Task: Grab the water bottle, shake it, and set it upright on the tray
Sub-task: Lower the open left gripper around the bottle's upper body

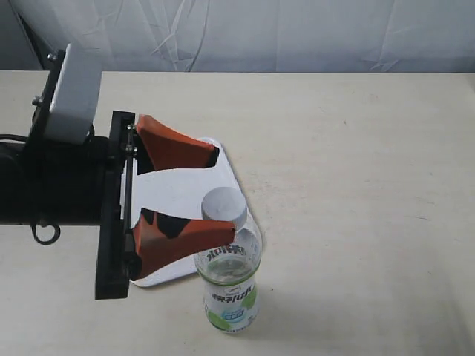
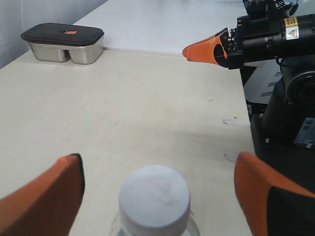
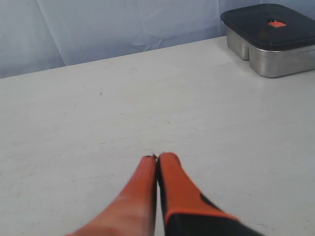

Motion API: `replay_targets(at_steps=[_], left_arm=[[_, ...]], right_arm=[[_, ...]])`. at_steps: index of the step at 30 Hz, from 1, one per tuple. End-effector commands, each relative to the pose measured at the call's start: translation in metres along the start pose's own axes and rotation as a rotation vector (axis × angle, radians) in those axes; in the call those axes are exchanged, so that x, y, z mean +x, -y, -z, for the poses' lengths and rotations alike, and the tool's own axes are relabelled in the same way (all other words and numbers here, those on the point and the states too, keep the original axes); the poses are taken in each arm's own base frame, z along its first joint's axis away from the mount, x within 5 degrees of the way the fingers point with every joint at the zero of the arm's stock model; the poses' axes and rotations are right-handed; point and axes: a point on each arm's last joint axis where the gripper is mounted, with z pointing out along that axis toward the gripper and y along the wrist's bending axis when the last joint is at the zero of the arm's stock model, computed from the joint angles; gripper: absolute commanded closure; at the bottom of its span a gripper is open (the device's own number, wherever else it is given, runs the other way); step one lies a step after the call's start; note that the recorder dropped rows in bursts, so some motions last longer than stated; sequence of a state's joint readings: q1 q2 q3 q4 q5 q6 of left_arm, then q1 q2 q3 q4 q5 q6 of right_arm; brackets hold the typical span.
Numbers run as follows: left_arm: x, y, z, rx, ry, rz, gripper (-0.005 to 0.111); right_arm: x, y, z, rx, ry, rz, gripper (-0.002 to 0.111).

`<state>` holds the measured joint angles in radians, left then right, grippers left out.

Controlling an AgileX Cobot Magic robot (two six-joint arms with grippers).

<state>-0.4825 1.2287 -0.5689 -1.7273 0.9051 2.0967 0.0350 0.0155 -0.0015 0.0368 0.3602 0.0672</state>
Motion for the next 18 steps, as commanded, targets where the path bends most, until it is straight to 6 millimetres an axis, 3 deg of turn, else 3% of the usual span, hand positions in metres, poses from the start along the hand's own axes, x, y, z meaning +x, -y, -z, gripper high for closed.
replay_targets(at_steps=[1,8,18], left_arm=[[0.0,0.003,-0.008,0.047,0.01,-0.015,0.029],[0.008,0.007,-0.021,0.086,-0.03,0.006,0.029],[0.013,0.001,-0.021,0.018,-0.076,0.004,0.029]], right_arm=[[0.0,0.0,0.0,0.005,0.008,0.003,0.104],[0.0,0.0,0.0,0.005,0.008,0.003,0.104],[0.0,0.0,0.0,0.005,0.008,0.003,0.104]])
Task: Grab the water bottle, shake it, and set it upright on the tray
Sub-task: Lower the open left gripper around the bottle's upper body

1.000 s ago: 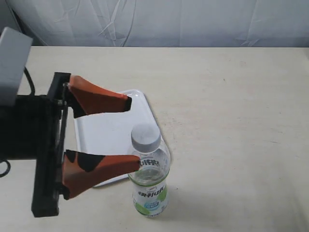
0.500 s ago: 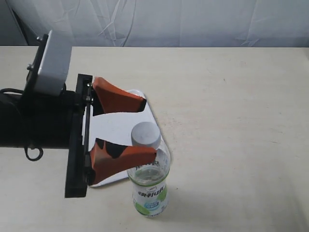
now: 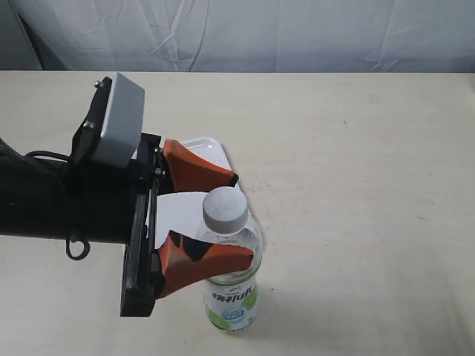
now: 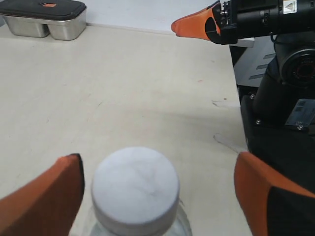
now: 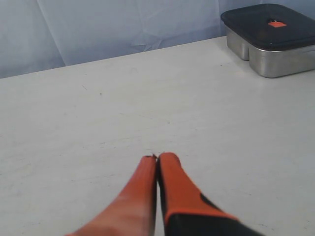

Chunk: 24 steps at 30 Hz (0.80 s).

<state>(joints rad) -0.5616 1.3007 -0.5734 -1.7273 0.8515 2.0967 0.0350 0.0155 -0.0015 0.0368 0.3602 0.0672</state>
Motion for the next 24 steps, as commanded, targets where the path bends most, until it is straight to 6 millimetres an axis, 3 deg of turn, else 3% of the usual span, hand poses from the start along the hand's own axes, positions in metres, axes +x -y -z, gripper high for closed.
replay_targets(at_steps=[1,11,24], left_arm=[[0.0,-0.003,-0.001,-0.038,-0.011,-0.025,0.029],[0.003,-0.006,-0.003,-0.052,-0.027,-0.019,0.029],[0.028,-0.014,-0.022,0.032,-0.083,0.086,0.029]], right_arm=[[0.0,0.0,0.0,0.005,0.008,0.003,0.104],[0.0,0.0,0.0,0.005,0.008,0.003,0.104],[0.0,0.0,0.0,0.005,0.008,0.003,0.104]])
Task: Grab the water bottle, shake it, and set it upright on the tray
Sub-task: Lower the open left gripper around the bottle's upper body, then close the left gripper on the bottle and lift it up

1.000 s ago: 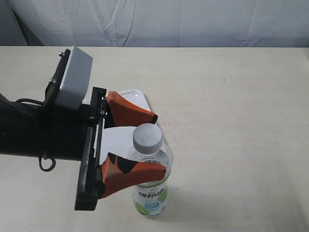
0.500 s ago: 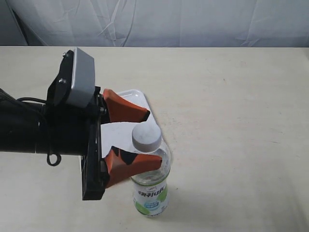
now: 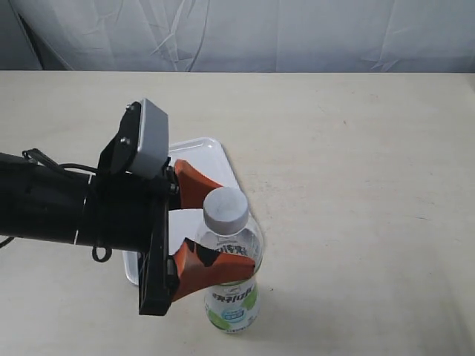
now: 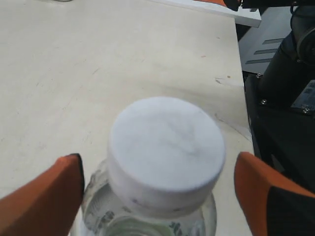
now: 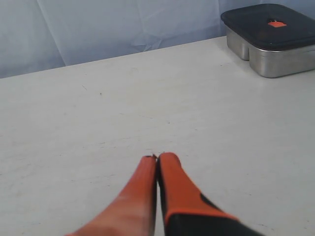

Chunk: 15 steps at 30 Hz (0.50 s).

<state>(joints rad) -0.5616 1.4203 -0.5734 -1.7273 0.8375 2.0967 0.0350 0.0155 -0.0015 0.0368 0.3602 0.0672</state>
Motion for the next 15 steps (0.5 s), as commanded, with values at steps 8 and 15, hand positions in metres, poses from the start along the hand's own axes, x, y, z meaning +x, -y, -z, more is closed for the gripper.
replay_targets(at_steps=[8,15], left_arm=[[0.017,-0.008,-0.016,0.033,-0.046,0.047,0.029],[0.03,-0.012,-0.025,0.067,-0.075,0.098,0.029]], right_arm=[[0.0,0.0,0.0,0.005,0.008,0.003,0.104],[0.0,0.0,0.0,0.005,0.008,0.003,0.104]])
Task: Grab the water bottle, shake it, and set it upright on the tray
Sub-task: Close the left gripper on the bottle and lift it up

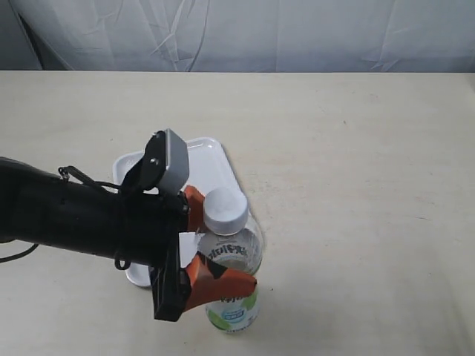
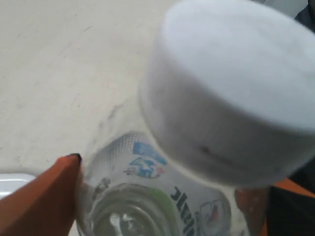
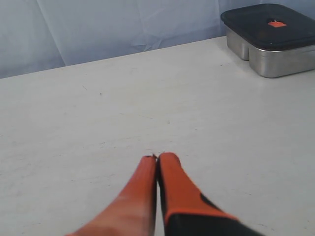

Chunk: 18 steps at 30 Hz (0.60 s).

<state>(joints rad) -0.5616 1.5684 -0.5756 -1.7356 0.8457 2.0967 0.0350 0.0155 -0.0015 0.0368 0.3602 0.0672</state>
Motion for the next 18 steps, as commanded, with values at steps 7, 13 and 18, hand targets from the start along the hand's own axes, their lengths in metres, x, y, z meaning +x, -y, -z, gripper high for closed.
replay_targets(at_steps=[7,13,18], left_arm=[[0.014,-0.002,-0.016,0.106,-0.008,0.047,0.029],[0.019,-0.008,-0.016,0.044,-0.051,0.046,0.041],[0.021,-0.011,-0.016,0.001,-0.079,0.045,0.099]], right_arm=[[0.0,0.0,0.0,0.005,0.008,0.003,0.104],[0.0,0.0,0.0,0.005,0.008,0.003,0.104],[0.0,0.0,0.0,0.005,0.008,0.003,0.104]])
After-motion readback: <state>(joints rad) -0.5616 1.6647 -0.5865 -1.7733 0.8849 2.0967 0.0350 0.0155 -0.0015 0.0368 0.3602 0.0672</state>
